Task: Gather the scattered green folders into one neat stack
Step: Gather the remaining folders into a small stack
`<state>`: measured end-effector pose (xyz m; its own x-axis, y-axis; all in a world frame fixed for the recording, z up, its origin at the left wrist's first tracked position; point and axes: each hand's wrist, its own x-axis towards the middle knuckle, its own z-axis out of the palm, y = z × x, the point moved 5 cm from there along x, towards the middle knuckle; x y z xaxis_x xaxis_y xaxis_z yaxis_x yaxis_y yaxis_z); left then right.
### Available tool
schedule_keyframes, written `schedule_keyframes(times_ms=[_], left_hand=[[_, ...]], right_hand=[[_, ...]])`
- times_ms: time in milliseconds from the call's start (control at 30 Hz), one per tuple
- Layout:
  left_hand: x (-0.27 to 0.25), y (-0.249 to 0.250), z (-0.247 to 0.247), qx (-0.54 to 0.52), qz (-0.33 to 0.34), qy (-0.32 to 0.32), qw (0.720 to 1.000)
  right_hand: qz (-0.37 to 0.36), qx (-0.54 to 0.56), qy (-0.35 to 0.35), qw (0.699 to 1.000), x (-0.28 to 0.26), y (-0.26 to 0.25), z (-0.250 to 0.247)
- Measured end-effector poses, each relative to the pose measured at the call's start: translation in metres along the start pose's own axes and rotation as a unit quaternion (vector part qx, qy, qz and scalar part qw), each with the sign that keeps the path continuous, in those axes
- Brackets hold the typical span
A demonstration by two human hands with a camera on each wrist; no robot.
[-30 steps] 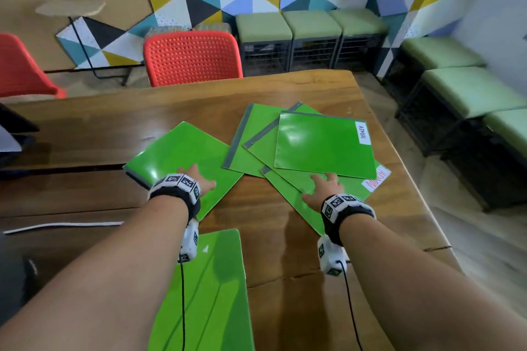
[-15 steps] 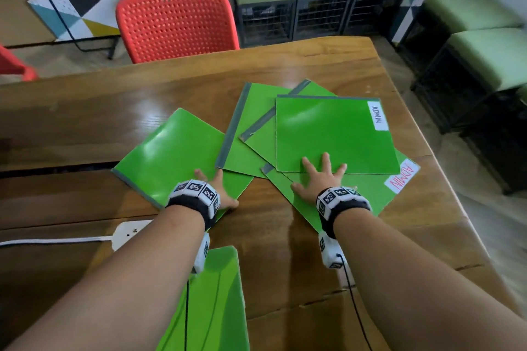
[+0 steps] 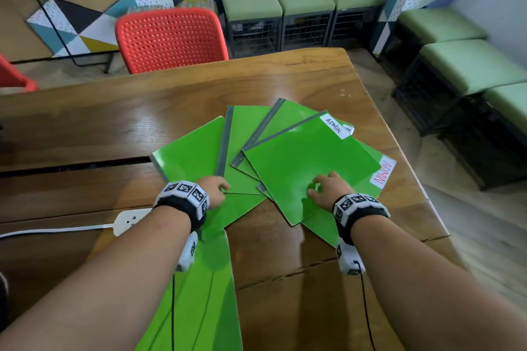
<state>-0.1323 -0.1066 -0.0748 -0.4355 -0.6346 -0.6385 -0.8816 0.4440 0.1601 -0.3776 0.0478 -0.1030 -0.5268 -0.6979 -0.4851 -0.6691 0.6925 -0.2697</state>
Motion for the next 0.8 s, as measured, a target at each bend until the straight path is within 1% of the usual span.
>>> schedule_keyframes(times_ms=[33,100,133,167,200,233,300,333,367,400,433,467,500,533,600,700,767,800], left_hand=[[0.001,-0.012,-0.007,-0.020,-0.034,0.037,0.999],[-0.002,-0.036,-0.017,-0.049,-0.126,0.101,0.986],[-0.004,-0.051,-0.015,-0.065,-0.178,0.093,0.977],[0.000,-0.065,-0.008,-0.111,-0.209,0.103,0.966],[0.010,-0.076,0.002,-0.131,-0.214,0.086,0.964],[0.012,-0.083,0.007,-0.163,-0.217,0.083,0.959],[0.021,-0.089,0.010,-0.209,-0.219,0.111,0.947],[0.023,-0.088,0.006,-0.223,-0.228,0.130,0.939],[0.022,-0.085,0.001,-0.236,-0.222,0.149,0.934],[0.020,-0.080,-0.006,-0.248,-0.236,0.155,0.927],[0.025,-0.083,-0.010,-0.259,-0.242,0.171,0.919],[0.027,-0.084,-0.015,-0.275,-0.256,0.173,0.910],[0.029,-0.085,-0.022,-0.294,-0.257,0.184,0.902],[0.029,-0.088,-0.028,-0.311,-0.271,0.188,0.891],[0.030,-0.093,-0.044,-0.335,-0.276,0.226,0.872],[0.020,-0.102,-0.071,-0.353,-0.256,0.326,0.839],[0.013,-0.114,-0.085,-0.378,-0.236,0.389,0.806],[0.009,-0.121,-0.091,-0.388,-0.238,0.417,0.787]], right_hand=[[0.022,0.005,0.014,1.000,0.003,0.001,-0.002],[0.048,-0.012,0.010,0.999,0.006,-0.005,0.003],[0.048,-0.021,-0.004,0.999,0.006,-0.011,0.009],[0.041,-0.026,-0.021,0.999,0.009,-0.016,0.017],[0.033,-0.034,-0.034,0.998,0.009,-0.023,0.022],[0.019,-0.038,-0.041,0.998,0.013,-0.028,0.028],[-0.030,-0.051,-0.041,0.997,0.023,-0.039,0.030],[-0.065,-0.065,-0.045,0.995,0.026,-0.045,0.029],[-0.102,-0.078,-0.051,0.990,0.030,-0.050,0.027],[-0.129,-0.089,-0.053,0.986,0.033,-0.055,0.024],[-0.138,-0.090,-0.045,0.985,0.037,-0.058,0.021],[-0.123,-0.079,-0.022,0.989,0.039,-0.060,0.017],[-0.086,-0.058,0.008,0.995,0.040,-0.060,0.014],[-0.035,-0.032,0.034,0.998,0.040,-0.059,0.011],[0.052,-0.006,0.057,0.997,0.036,-0.057,0.013],[0.115,0.003,0.075,0.990,0.032,-0.056,0.018],[0.155,0.020,0.077,0.985,0.032,-0.051,0.017],[0.179,0.036,0.072,0.981,0.033,-0.048,0.016]])
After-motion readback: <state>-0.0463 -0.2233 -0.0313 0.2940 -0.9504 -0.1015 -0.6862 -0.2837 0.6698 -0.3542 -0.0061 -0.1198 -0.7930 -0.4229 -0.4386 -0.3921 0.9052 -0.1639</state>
